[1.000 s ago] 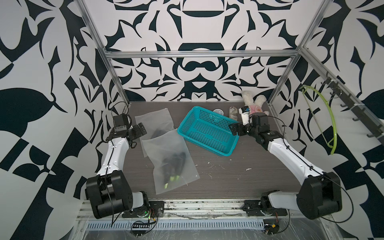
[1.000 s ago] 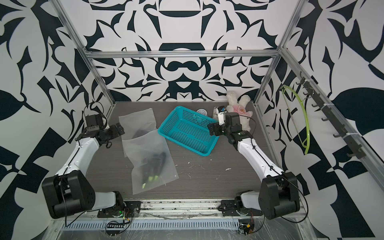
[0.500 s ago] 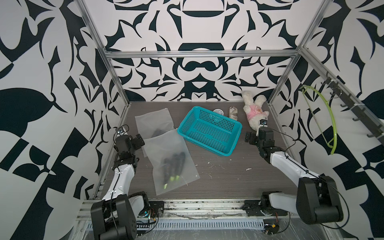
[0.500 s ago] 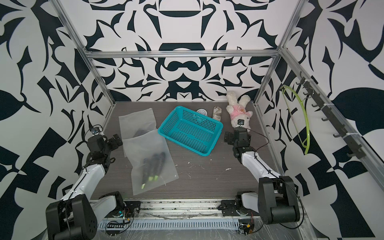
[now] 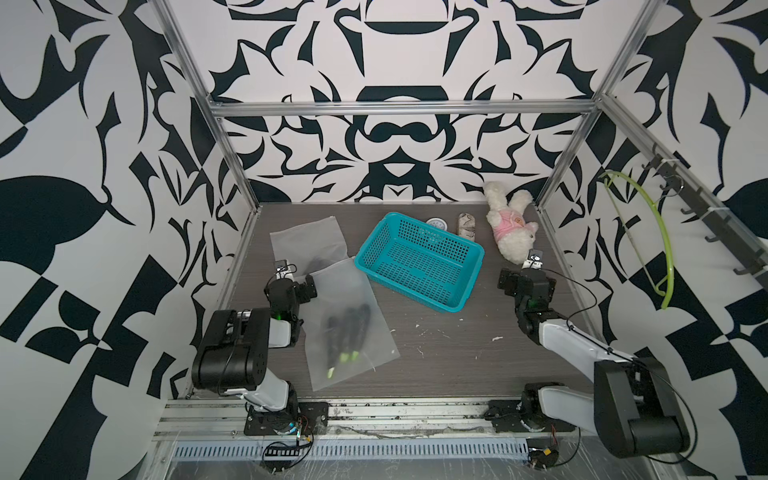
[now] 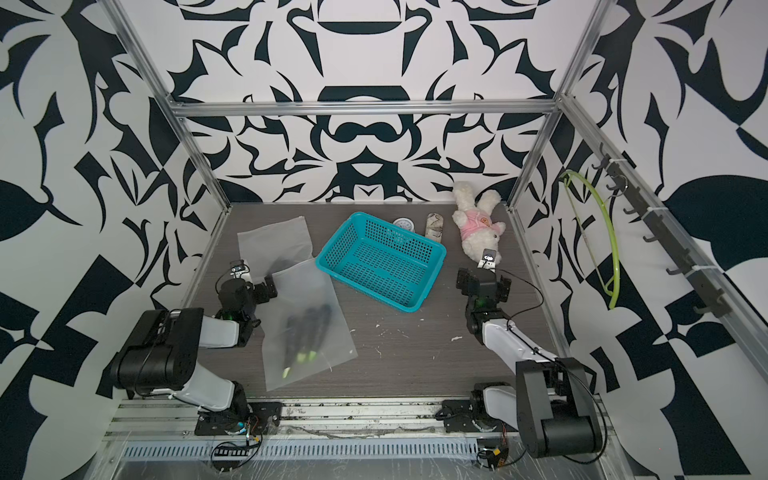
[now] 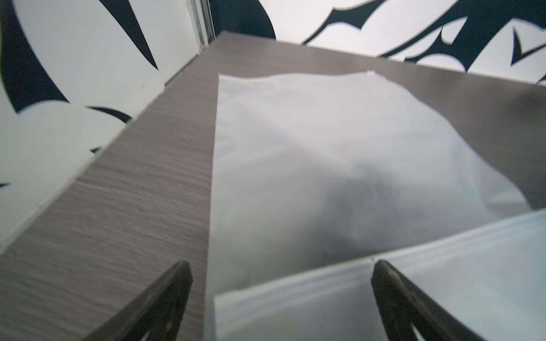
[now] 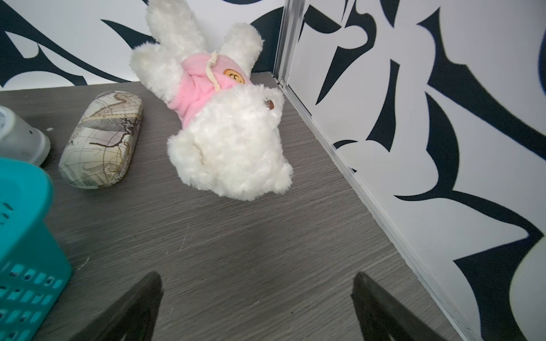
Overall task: Place the eggplant in a zip-top bag and seal the zipper
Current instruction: Reset both arms
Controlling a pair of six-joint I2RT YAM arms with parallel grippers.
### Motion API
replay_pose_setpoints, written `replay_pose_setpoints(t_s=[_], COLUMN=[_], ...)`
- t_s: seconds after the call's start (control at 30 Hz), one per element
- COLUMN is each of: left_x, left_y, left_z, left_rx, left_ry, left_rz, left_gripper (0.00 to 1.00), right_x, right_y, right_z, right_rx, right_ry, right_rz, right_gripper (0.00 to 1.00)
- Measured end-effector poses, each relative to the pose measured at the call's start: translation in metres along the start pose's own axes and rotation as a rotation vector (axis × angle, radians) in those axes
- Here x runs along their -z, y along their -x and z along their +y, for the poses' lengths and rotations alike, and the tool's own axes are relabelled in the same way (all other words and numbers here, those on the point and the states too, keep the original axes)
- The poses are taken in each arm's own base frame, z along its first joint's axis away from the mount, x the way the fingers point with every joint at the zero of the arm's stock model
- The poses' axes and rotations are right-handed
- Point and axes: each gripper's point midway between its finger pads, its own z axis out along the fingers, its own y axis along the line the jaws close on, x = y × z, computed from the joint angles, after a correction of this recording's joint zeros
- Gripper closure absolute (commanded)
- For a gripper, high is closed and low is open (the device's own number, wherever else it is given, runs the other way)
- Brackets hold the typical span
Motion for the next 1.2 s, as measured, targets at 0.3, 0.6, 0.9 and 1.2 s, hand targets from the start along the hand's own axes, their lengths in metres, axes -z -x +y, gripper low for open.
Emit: replay_pose_setpoints(t_s=[0.3,0.6,0.9,1.2], left_x=[-0.006,-0.006,-0.006,-0.006], left_y=[0.037,0.034,0.034,0.034], left_z=[0.013,0.017,0.017,0.017], left_rx=[0.02,0.025,0.025,0.025], left_ry=[0.077,0.094,0.094,0.094], left_rz=[-0.099,-0.085,-0.085,-0.085], left_gripper=[0.0,0.0,0.0,0.0], right_x=[-0.007,-0.025,-0.03,-0.03], right_y=[-0.008,-0.047,-0.057,-0.055], right_z=[0.016,0.041,0.06,0.059], right_rx=[0.022,0.064,0.116,0.112], right_ry=[0.083,0.159,0.213,0.212], right_rz=[-0.011,0.003,0.03,0.022], right_gripper=[0.0,0.0,0.0,0.0])
